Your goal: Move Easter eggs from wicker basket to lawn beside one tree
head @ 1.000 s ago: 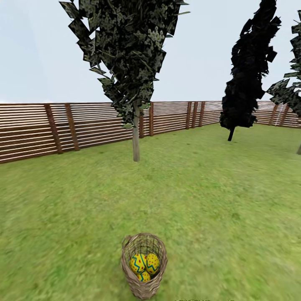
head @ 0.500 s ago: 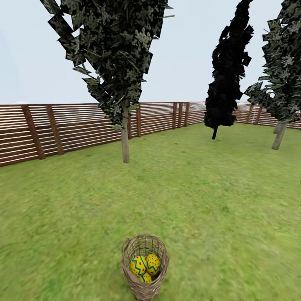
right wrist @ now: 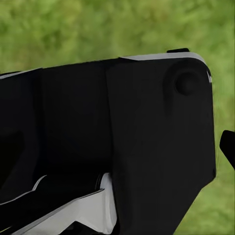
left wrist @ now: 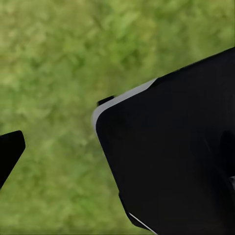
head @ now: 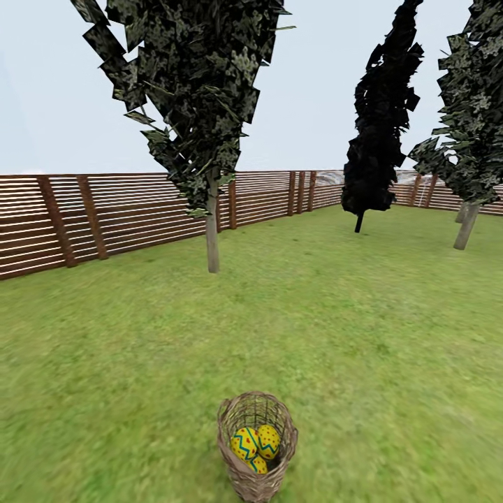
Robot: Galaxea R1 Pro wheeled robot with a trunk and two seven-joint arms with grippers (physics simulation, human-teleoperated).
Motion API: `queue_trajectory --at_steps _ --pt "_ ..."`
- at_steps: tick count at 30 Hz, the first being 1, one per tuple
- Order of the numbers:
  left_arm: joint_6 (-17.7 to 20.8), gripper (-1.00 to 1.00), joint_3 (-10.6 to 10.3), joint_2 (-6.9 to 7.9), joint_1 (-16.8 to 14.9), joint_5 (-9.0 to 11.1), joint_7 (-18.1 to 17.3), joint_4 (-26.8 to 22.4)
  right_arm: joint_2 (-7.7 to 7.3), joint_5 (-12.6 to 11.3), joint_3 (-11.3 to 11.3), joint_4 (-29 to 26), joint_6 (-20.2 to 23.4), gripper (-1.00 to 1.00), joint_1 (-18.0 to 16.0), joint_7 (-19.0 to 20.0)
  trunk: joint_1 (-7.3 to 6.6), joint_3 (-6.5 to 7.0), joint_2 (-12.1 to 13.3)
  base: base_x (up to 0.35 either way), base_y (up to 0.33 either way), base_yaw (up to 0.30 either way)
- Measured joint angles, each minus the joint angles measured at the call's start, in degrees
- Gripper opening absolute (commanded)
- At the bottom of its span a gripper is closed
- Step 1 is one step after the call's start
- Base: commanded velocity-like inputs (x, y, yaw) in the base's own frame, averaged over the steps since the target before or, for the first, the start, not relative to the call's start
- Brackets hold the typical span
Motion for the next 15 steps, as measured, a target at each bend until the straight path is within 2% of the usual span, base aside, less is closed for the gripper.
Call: queue_trajectory --at_steps 10,15 --pt "0.01 1.00 -0.06 0.01 0.00 0.00 0.02 -0.01 -0.04 -0.08 -0.08 -0.01 0.00 1.00 0.00 0.00 0.00 0.00 0.00 0.000 0.024 -0.002" --pt "0.00 1.00 -0.03 0.03 -0.02 0.00 0.02 0.01 -0.05 -0.12 -0.20 -0.01 -0.01 1.00 0.00 0.00 0.00 0.12 -0.01 0.000 0.084 -0.092"
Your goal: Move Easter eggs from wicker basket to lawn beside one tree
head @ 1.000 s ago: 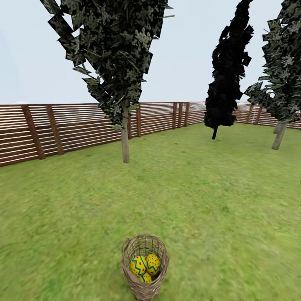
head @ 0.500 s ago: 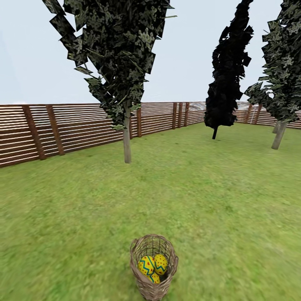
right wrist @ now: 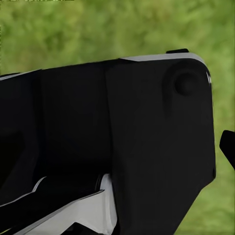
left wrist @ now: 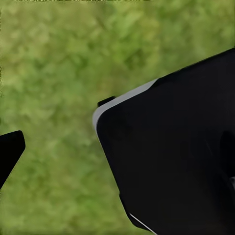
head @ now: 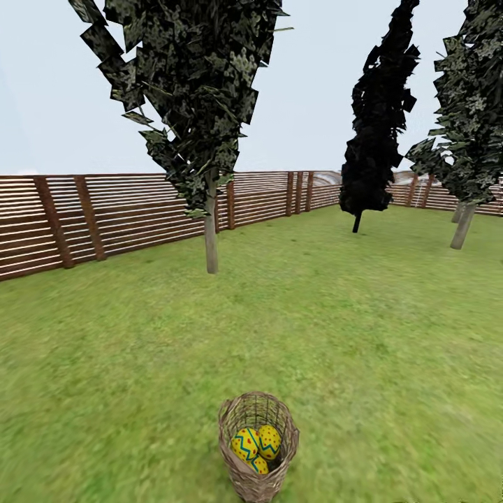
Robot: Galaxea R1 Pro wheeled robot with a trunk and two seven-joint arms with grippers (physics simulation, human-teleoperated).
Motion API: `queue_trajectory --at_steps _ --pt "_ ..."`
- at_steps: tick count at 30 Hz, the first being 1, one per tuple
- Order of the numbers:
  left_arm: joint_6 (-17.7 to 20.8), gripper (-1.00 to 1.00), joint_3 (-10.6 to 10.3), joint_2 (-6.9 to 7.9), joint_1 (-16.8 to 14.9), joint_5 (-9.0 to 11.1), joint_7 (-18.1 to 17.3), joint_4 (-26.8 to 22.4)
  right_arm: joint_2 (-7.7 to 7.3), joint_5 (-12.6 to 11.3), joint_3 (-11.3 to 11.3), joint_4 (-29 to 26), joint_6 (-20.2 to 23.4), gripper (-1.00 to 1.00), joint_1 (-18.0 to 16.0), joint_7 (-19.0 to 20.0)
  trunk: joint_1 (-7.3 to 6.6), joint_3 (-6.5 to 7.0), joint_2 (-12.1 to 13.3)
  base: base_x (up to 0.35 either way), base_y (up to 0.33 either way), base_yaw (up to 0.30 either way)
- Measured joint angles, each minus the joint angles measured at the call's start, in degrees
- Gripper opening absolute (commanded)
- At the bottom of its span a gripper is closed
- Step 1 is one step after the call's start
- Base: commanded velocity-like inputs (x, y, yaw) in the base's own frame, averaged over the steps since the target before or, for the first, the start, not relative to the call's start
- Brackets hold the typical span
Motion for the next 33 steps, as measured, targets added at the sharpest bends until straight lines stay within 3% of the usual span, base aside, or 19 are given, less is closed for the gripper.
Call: queue_trajectory --at_steps 21,33 --pt "-0.01 1.00 -0.05 -0.03 0.00 0.00 -0.02 0.01 -0.01 -0.02 -0.13 0.00 0.00 1.00 0.00 0.00 0.00 1.29 0.00 0.000 0.239 -0.199" --pt "0.01 1.00 -0.06 -0.01 0.01 0.00 -0.02 0.00 -0.01 -0.02 -0.13 0.00 -0.01 1.00 0.00 0.00 0.00 2.08 0.00 0.000 0.057 -0.210"
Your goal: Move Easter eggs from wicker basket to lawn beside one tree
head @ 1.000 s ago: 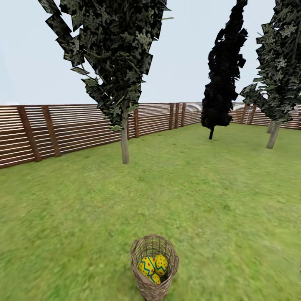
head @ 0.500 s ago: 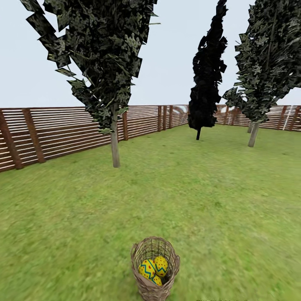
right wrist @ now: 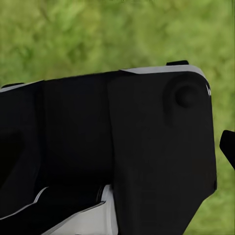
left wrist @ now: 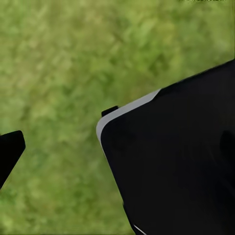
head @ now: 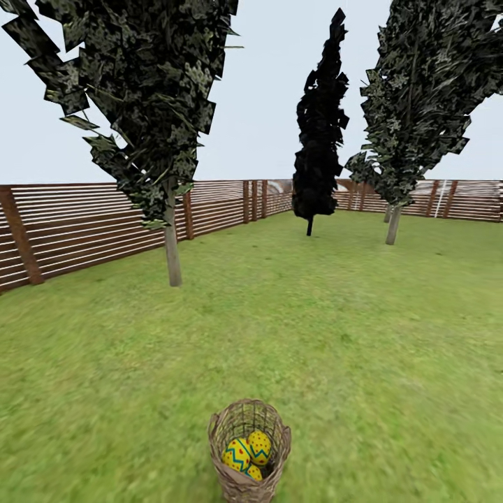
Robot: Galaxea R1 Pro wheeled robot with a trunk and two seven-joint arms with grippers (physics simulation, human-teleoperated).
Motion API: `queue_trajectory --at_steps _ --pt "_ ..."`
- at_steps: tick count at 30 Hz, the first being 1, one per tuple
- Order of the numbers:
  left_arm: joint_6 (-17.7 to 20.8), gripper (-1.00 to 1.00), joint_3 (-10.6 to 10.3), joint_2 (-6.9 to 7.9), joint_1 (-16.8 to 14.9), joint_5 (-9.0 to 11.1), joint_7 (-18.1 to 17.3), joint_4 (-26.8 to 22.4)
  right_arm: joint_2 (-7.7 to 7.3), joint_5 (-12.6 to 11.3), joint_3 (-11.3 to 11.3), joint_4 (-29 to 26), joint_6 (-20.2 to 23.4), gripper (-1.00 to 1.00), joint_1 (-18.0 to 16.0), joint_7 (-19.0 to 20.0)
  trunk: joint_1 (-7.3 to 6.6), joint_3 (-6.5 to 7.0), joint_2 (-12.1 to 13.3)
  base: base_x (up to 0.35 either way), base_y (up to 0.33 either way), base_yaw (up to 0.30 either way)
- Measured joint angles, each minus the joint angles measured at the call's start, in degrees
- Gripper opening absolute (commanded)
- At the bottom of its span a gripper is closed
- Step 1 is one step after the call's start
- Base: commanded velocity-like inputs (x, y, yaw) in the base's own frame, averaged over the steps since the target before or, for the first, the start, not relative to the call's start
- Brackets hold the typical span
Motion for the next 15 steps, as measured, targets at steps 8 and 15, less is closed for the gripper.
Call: queue_trajectory --at_steps 8,15 --pt "0.00 1.00 0.00 -0.03 0.00 0.00 0.02 0.00 0.00 0.00 0.00 0.00 0.00 1.00 0.00 0.00 0.00 0.53 0.00 0.000 0.004 -0.210" --pt "0.00 1.00 0.00 -0.05 0.00 0.00 -0.01 0.00 0.00 0.00 0.00 0.00 0.00 1.00 0.00 0.00 0.00 0.96 0.00 0.000 0.056 -0.184"
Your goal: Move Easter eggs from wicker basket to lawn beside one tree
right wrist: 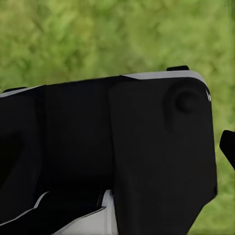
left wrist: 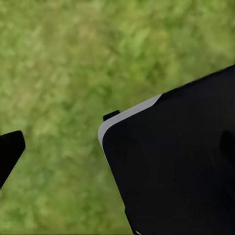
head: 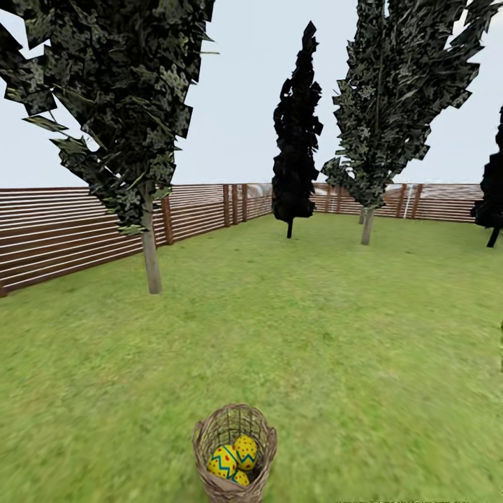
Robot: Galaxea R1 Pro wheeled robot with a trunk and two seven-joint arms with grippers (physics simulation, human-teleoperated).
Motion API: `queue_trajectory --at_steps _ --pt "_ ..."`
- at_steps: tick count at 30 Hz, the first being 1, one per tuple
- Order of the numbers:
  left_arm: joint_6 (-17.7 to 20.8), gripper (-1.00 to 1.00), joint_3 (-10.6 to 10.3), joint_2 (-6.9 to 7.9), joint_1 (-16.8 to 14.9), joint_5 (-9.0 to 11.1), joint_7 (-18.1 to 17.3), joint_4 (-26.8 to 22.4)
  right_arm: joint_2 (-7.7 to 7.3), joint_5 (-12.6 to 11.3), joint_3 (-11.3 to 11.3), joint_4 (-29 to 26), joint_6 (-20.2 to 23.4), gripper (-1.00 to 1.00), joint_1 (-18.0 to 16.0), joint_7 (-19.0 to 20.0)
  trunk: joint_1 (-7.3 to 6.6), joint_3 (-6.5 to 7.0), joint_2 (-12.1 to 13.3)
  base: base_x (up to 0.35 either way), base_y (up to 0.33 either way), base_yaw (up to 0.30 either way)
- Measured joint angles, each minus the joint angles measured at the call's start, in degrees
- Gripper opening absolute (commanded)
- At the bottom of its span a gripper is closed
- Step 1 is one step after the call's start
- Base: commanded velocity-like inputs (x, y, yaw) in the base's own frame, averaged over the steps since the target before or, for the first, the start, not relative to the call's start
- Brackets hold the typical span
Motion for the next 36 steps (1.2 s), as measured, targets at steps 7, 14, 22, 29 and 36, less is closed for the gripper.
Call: queue_trajectory --at_steps 7,14,22,29,36 --pt "0.00 1.00 0.01 0.00 0.01 0.00 -0.01 0.00 0.02 0.00 0.08 0.05 0.01 1.00 0.00 0.00 0.00 0.13 0.01 0.000 0.156 -0.046" --pt "0.01 1.00 -0.13 0.01 0.01 0.00 0.01 -0.01 0.09 0.21 0.37 0.13 0.01 1.00 0.00 0.00 0.00 0.12 0.00 0.000 0.093 -0.005" --pt "0.01 1.00 -0.32 0.02 0.01 0.00 0.02 -0.01 0.08 0.25 0.38 0.05 0.01 1.00 0.00 0.00 0.00 0.09 0.00 0.000 0.013 -0.001" --pt "0.00 1.00 -0.35 0.00 0.00 0.00 0.01 0.00 0.04 0.18 0.37 0.08 0.00 1.00 0.00 0.00 0.00 0.10 0.00 0.027 0.054 -0.059" --pt "-0.01 1.00 -0.34 0.02 0.00 0.00 0.01 0.01 0.00 0.09 0.36 0.16 0.00 1.00 0.00 0.00 -0.01 0.22 0.00 0.092 0.196 -0.236"
